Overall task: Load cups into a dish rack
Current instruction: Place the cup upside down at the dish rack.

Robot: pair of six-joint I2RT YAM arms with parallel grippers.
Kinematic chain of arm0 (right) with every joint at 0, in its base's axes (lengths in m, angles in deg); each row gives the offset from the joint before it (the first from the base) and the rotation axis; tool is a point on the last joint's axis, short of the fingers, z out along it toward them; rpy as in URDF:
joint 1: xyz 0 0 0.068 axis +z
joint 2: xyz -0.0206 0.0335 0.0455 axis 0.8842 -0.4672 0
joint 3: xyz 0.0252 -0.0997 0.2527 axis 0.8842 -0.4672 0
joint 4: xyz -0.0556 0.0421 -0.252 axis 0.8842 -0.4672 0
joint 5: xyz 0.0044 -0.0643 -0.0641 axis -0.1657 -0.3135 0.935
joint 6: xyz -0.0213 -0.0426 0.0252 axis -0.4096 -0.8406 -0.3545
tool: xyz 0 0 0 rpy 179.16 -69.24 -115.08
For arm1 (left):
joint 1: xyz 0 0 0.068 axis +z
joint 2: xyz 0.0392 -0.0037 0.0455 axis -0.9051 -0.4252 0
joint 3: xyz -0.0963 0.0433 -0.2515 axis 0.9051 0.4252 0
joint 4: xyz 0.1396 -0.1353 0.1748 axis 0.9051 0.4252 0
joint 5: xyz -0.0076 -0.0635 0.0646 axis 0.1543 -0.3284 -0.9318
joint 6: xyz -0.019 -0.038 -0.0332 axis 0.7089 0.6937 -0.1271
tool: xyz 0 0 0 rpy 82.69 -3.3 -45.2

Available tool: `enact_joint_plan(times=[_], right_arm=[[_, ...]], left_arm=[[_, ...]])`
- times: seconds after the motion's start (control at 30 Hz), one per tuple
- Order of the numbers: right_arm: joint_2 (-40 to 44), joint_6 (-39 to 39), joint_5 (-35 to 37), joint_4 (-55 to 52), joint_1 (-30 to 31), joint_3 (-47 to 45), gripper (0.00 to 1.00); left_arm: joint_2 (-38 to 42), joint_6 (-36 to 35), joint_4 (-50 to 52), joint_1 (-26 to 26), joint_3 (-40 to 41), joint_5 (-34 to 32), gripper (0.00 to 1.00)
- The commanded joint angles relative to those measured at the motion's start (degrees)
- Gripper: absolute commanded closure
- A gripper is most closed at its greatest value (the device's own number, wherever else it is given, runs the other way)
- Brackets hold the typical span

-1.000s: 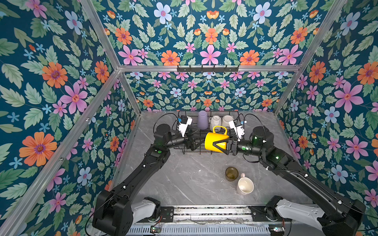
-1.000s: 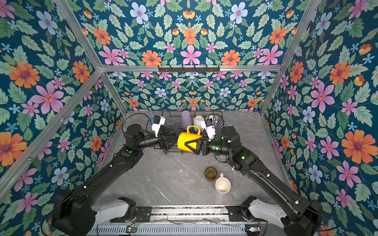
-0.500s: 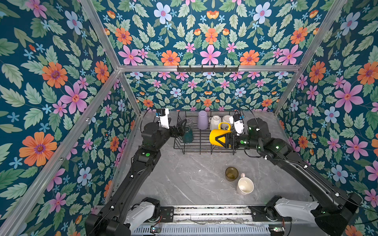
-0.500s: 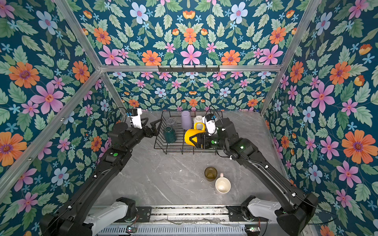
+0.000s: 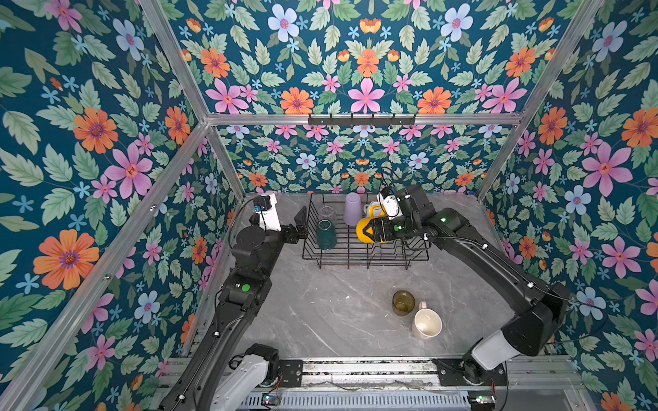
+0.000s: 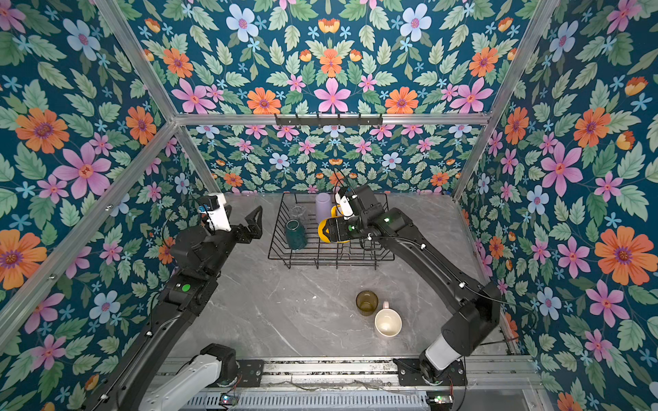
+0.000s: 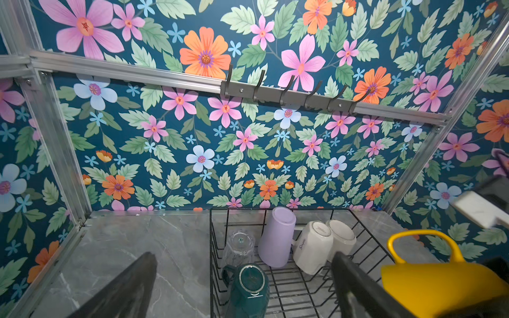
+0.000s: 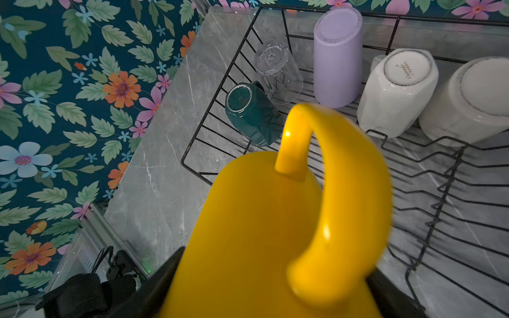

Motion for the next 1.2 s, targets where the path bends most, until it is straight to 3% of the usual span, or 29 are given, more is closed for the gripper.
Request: enact_joint_plan(times=[0.0,0.6,1.17], right_arm=[[-4.7,-2.6,2.4,-3.0,0.5,4.7,1.0],[-32.3,-6.5,11.0,-19.8,3.3,33.5,1.0],[-46.2,-7.2,14.9,-26.1,3.5,46.2,1.0]], left_arm=[[1.7,-2.7,-0.4,0.0,0.7,-2.1,0.0],[7.0,-5.0,0.8,0.0,1.7,-3.7,0.0],[6.8,-4.8,0.8,0.0,1.9,-3.2,0.0]])
